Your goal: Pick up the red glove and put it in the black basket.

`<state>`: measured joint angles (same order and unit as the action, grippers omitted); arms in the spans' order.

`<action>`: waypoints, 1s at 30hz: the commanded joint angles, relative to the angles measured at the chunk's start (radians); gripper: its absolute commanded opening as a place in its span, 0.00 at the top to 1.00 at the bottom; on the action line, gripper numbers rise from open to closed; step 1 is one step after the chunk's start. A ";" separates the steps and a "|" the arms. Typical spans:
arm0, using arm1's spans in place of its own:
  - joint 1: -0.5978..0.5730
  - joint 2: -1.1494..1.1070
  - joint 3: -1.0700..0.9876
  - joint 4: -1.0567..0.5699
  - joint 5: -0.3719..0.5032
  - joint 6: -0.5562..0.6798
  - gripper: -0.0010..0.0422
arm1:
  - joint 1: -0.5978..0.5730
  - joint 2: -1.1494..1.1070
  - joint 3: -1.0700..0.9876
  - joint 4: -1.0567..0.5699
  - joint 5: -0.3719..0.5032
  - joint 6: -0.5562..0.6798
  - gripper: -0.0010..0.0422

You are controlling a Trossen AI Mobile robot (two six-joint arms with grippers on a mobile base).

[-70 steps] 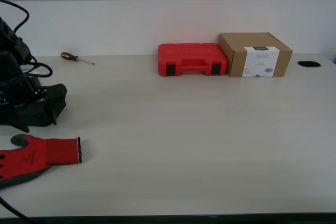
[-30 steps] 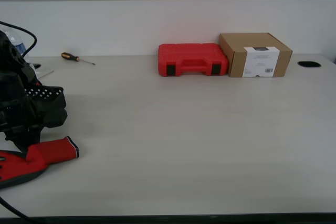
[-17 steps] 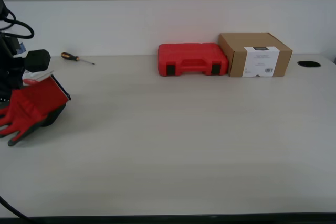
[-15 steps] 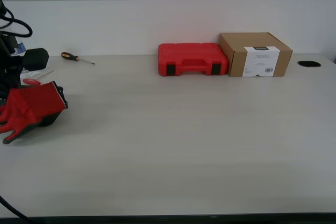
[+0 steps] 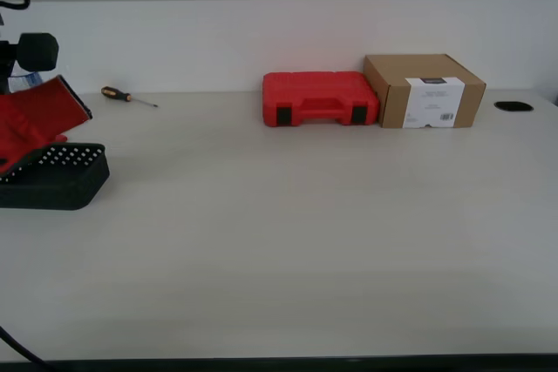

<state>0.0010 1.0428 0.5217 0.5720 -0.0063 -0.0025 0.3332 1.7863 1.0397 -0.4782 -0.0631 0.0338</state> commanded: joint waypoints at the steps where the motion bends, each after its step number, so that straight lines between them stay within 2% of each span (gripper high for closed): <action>1: 0.000 0.000 0.001 0.002 0.001 0.003 0.98 | 0.002 0.063 0.027 -0.007 -0.001 0.013 0.98; 10: 0.000 -0.002 0.001 -0.005 0.000 0.003 0.98 | 0.019 0.171 0.183 -0.014 -0.061 0.066 0.98; 17: 0.000 -0.002 0.001 -0.006 0.000 0.003 0.98 | 0.024 0.235 0.201 -0.010 -0.059 0.069 0.98; 24: 0.000 -0.002 0.001 -0.006 0.000 0.003 0.98 | 0.027 0.238 0.202 -0.035 -0.018 0.082 0.98; 27: 0.000 -0.002 0.001 -0.006 0.000 0.003 0.98 | 0.028 0.238 0.202 -0.036 -0.018 0.083 0.92; 30: 0.000 -0.002 0.001 -0.006 0.000 0.003 0.98 | 0.029 0.238 0.202 -0.037 -0.019 0.079 0.73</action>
<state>0.0006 1.0409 0.5217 0.5640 -0.0059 -0.0025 0.3614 2.0239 1.2407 -0.5129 -0.0845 0.1108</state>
